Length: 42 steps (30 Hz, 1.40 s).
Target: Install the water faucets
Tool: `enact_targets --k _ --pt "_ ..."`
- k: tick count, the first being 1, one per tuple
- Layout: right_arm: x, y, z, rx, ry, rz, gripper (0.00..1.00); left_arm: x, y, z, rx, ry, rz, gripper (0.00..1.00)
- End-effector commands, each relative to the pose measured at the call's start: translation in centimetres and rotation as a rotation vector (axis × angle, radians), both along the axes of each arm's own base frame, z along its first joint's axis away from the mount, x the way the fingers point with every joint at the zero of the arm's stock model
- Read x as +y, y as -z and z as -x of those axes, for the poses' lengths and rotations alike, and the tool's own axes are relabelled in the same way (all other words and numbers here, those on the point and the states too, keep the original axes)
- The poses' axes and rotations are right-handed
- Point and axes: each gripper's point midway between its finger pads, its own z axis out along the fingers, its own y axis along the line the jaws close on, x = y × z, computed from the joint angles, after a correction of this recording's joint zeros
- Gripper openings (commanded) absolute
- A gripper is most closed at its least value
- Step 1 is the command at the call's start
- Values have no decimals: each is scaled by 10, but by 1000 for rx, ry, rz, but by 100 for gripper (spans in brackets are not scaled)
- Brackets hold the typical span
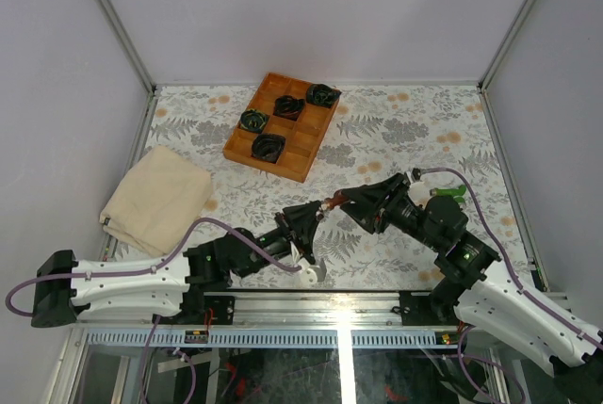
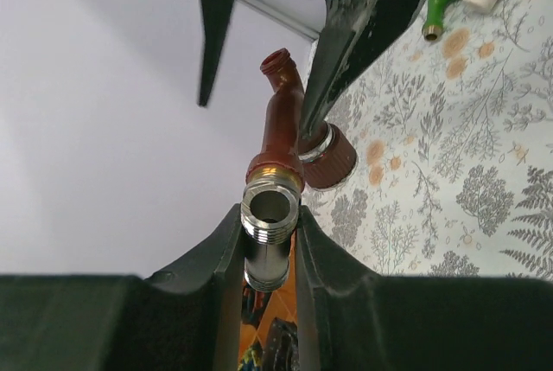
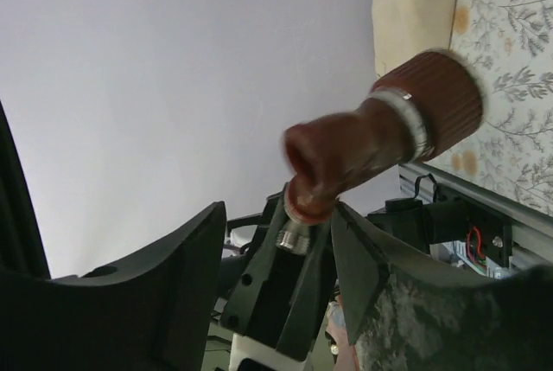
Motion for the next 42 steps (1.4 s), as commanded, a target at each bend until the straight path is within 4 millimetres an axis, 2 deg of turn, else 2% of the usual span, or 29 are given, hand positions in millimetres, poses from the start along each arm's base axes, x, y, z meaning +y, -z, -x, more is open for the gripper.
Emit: enact_targets --k 1,5,9,11,14,16,19,20,23,25,30,34,38,39,42 --pt "0 -49 11 -113 -38 -110 65 12 -22 -11 -29 -74 93 0" --pt "-1 -47 10 -122 -28 -97 73 12 -23 -11 -26 -74 109 0" --pt "-5 -43 7 -163 0 -52 76 14 -27 -13 4 -90 151 0" --pt "-11 -52 5 -280 34 18 77 18 -30 -17 51 -110 192 0" --pt "-28 -76 2 -579 99 226 77 26 -38 -24 174 -94 289 0" --pt "-41 -84 0 -776 141 382 77 35 -45 -29 268 -68 362 0" --pt "-52 -77 -6 -1028 170 602 78 46 -53 -32 382 -35 449 0" --pt "-53 -66 -9 -1103 159 686 79 49 -56 -30 415 -12 471 0" --pt "-45 -44 -14 -1230 76 827 83 58 -63 -27 516 28 523 0" --pt "-39 -38 -16 -1271 25 867 85 58 -65 -16 584 93 520 0" --pt "-13 -48 3 -1407 -130 783 90 60 -72 6 736 189 535 0" --pt "3 -57 12 -1374 -206 682 93 59 -77 27 786 280 504 0" --pt "23 -66 31 -1333 -315 493 95 61 -77 29 778 276 495 0" --pt "27 -67 33 -1309 -327 454 99 62 -77 29 774 275 498 0" --pt "38 -67 37 -1227 -378 366 99 62 -79 31 763 289 492 0"
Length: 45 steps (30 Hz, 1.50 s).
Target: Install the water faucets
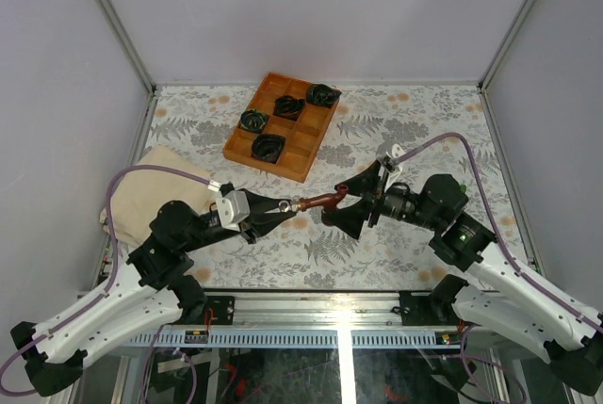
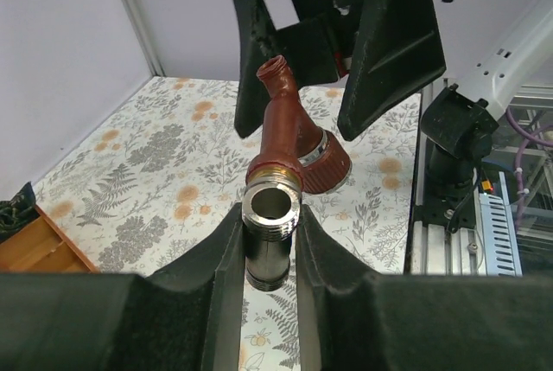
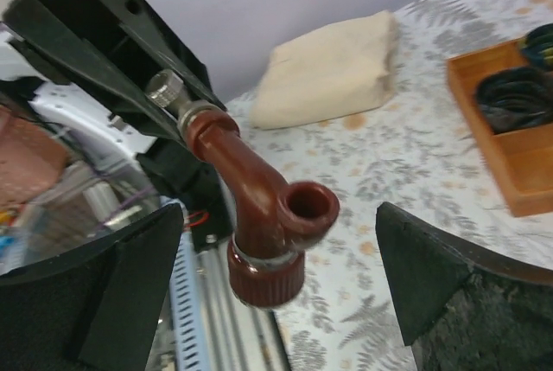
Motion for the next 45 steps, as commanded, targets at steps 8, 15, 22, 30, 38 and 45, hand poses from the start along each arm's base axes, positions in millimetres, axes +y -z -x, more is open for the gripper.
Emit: enact_targets --k 8,15,22,30,38,45 --pt "37 -44 37 431 -308 -267 43 6 -22 -1 -152 -17 38 0" --pt "36 -52 37 722 -274 -311 5 13 0 -28 -363 -153 -53 0" --pt "24 -49 32 1201 -315 -547 26 7 10 -23 -428 -83 -169 0" --pt "18 -39 20 961 -86 -411 82 15 -17 -25 -280 -151 -27 0" --pt "-57 -24 -25 315 388 -351 98 19 -33 -24 -123 -170 109 0" --pt "-77 -51 -3 -448 329 -247 100 19 -43 -10 3 -111 186 0"
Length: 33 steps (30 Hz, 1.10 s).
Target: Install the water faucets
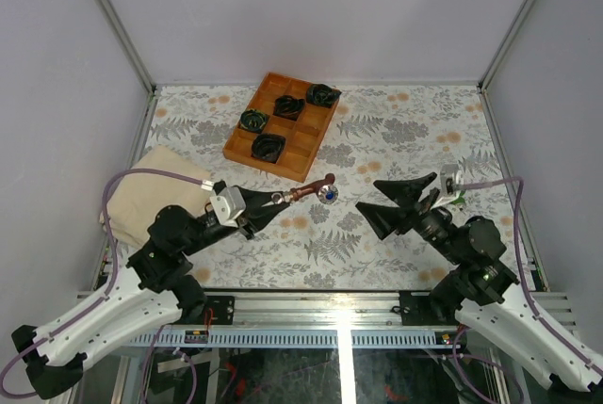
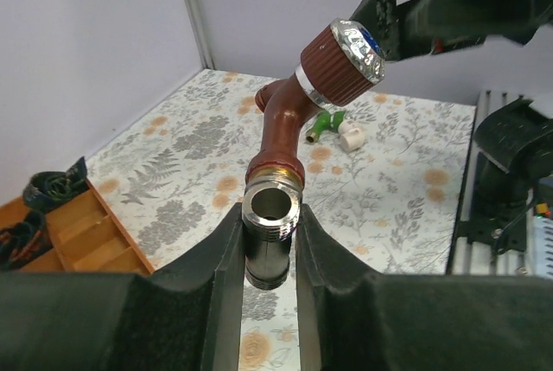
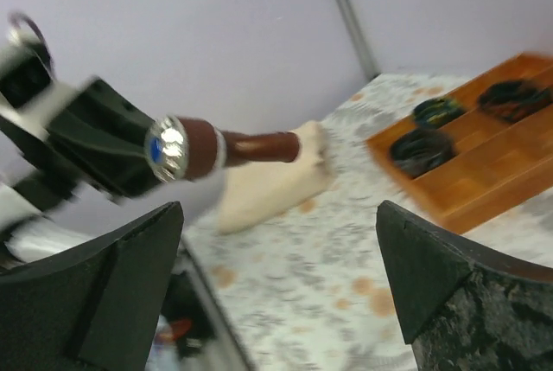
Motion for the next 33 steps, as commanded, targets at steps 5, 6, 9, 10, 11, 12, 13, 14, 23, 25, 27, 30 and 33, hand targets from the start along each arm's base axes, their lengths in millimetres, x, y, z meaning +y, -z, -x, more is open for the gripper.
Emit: enact_targets --k 5,6,9,10,11,12,13,14,23,25,27,30,33 --pt "9 -24 27 -869 -33 431 99 -2 -53 30 88 140 134 0" --pt "14 -24 30 -898 -69 441 99 -4 -54 32 99 153 126 0" --pt "31 -26 35 -944 -170 450 99 -9 -54 40 116 206 89 0" --pt "35 -29 35 -947 -192 443 99 -11 -54 43 118 230 77 0" --pt "39 -32 34 -948 -209 434 99 -14 -52 46 123 254 65 0" --pt "44 -34 32 -938 -222 421 99 -16 -51 48 129 273 56 0" --pt "46 -39 33 -937 -228 398 99 -19 -49 48 135 285 45 0" --pt "49 -42 35 -946 -245 375 99 -20 -47 47 140 284 34 0" --pt "72 -32 39 -644 -440 226 81 -26 -39 36 126 258 9 0" --pt "77 -23 32 -470 -460 179 63 -24 -36 33 107 237 4 0" --pt "81 -18 34 -331 -505 110 46 -20 -30 26 82 194 -10 0" --pt "82 -16 28 -118 -507 -27 24 -15 -21 23 23 166 -33 0" --pt "77 -10 -2 210 -371 -153 2 -12 -13 19 -40 139 -46 0"
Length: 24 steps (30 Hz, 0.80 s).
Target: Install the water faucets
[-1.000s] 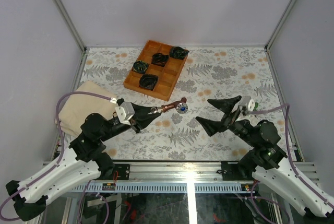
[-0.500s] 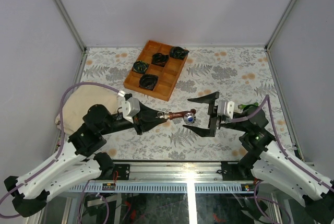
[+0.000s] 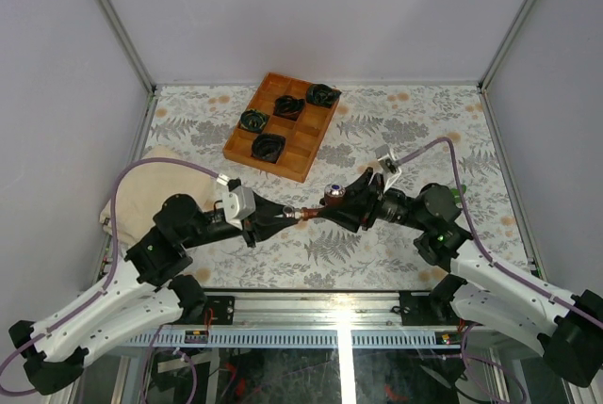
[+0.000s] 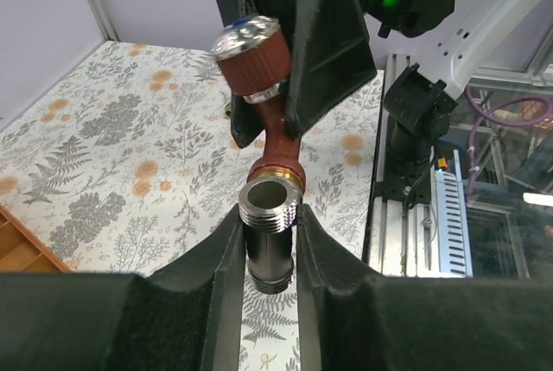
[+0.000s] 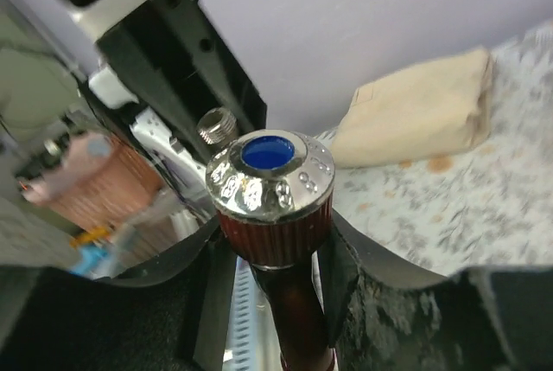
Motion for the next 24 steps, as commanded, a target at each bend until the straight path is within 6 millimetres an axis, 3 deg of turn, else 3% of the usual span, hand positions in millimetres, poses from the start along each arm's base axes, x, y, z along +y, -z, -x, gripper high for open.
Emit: enact_targets --k 1,4,9,13,19,24 --pt "-8 -18 -30 564 139 -174 8 7 -9 -13 -197 -66 27 0" --pt "-5 -11 -26 759 127 -121 24 6 -4 -14 -264 -52 -1 0" --pt "-3 8 -9 1025 62 -58 31 5 0 -14 -379 -27 -49 0" --pt "-11 19 -5 1060 97 -54 66 11 -9 -20 -408 -82 -30 0" --pt "-40 13 -24 827 327 -61 81 13 -16 -19 -344 -100 23 0" --pt "-71 -9 -32 319 482 -17 84 13 -20 -13 -237 -91 68 0"
